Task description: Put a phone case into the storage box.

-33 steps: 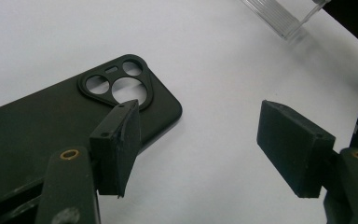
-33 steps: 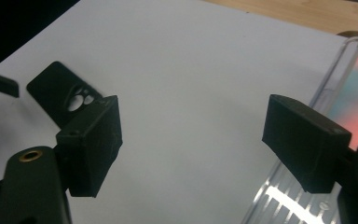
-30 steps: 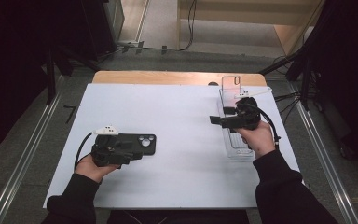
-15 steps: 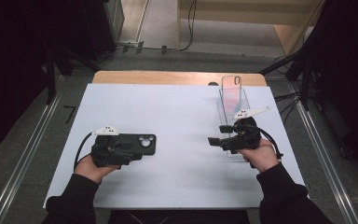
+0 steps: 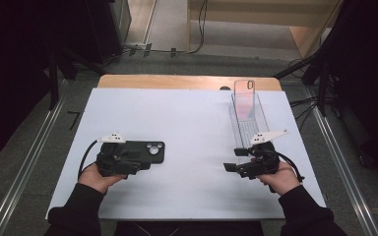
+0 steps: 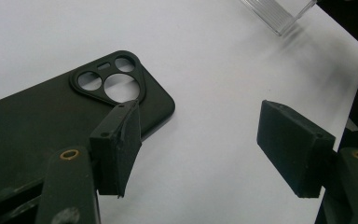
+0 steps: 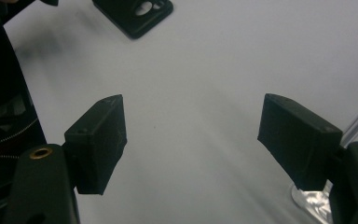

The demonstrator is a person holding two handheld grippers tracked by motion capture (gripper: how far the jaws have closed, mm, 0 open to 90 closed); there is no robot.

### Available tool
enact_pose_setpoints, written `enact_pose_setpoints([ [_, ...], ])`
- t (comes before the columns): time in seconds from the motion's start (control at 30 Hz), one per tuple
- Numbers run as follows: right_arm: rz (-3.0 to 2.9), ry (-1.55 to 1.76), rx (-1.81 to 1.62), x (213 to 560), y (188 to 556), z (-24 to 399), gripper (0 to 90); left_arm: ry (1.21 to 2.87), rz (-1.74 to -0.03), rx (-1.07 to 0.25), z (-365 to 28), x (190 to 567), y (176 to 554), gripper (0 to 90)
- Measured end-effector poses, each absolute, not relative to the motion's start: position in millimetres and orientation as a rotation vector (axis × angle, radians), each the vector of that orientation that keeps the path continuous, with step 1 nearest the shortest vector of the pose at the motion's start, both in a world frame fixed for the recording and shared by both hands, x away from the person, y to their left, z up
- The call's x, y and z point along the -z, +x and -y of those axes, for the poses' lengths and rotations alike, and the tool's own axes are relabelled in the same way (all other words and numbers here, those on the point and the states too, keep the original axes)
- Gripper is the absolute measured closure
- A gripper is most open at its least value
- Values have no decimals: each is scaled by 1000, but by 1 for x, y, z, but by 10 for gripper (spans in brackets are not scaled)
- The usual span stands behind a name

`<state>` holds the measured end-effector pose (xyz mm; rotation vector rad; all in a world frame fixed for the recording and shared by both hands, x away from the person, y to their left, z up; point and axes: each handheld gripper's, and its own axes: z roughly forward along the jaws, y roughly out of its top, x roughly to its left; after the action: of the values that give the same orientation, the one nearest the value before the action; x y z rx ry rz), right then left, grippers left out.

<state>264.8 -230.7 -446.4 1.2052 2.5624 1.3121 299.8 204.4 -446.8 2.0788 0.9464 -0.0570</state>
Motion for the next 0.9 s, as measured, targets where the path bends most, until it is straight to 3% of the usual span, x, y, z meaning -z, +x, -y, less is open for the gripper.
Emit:
enact_pose_setpoints([
  [0.37,-2593,1192,-1287,455,260,232,217,2055,-956,24,-207,439,308,280],
  [0.9,-2592,1211,-1274,459,257,234,217,2022,-1181,-96,-234,444,362,346],
])
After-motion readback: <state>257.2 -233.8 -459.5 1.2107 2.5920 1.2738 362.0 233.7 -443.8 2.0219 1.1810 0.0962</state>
